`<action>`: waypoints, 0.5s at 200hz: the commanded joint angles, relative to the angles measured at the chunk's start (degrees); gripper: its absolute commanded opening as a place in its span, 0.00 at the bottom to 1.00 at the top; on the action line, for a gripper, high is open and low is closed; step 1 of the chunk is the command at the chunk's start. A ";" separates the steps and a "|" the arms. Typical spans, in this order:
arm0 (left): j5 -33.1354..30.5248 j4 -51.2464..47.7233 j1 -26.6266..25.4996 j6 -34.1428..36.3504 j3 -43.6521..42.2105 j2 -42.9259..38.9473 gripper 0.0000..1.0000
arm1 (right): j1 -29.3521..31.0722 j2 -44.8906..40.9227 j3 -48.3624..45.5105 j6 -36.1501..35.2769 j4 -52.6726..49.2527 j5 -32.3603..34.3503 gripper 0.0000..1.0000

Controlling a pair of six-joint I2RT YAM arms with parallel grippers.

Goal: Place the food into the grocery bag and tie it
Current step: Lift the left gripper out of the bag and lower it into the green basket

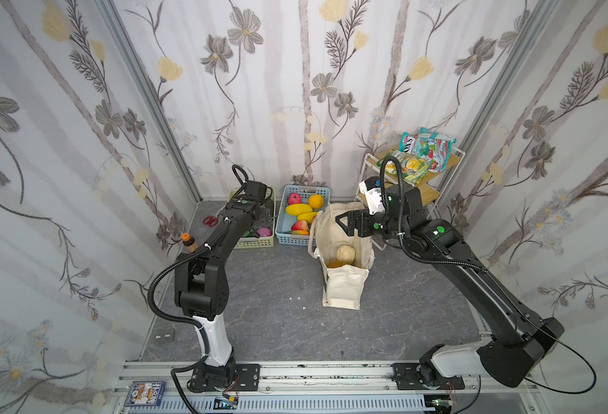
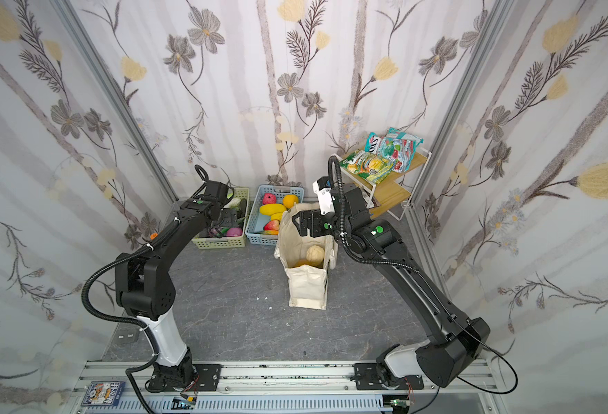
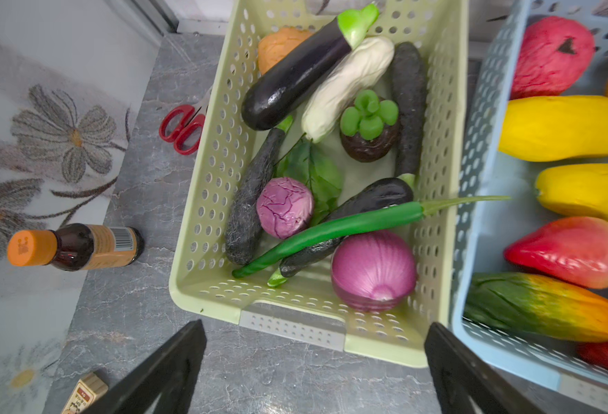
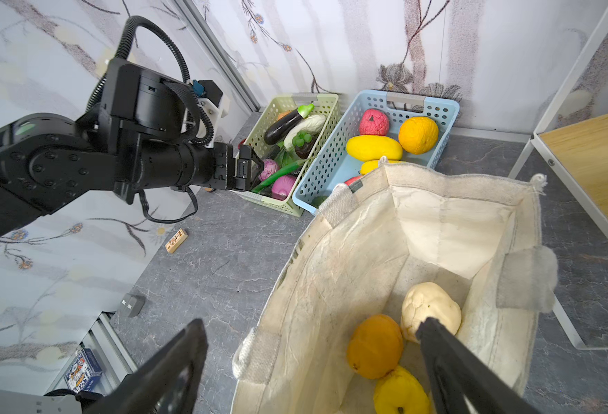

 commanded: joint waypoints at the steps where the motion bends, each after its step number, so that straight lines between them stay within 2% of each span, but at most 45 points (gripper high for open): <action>1: 1.47 0.61 2.23 -4.56 2.05 2.83 0.98 | 0.20 0.60 0.94 0.42 0.59 -0.13 0.92; 44: 1.21 0.23 3.90 -8.48 7.49 9.86 0.97 | 0.47 1.29 2.35 0.47 0.21 0.44 0.92; 100: -2.10 -0.30 5.11 -11.26 11.81 16.63 0.97 | 0.82 1.29 2.18 1.03 0.13 1.41 0.92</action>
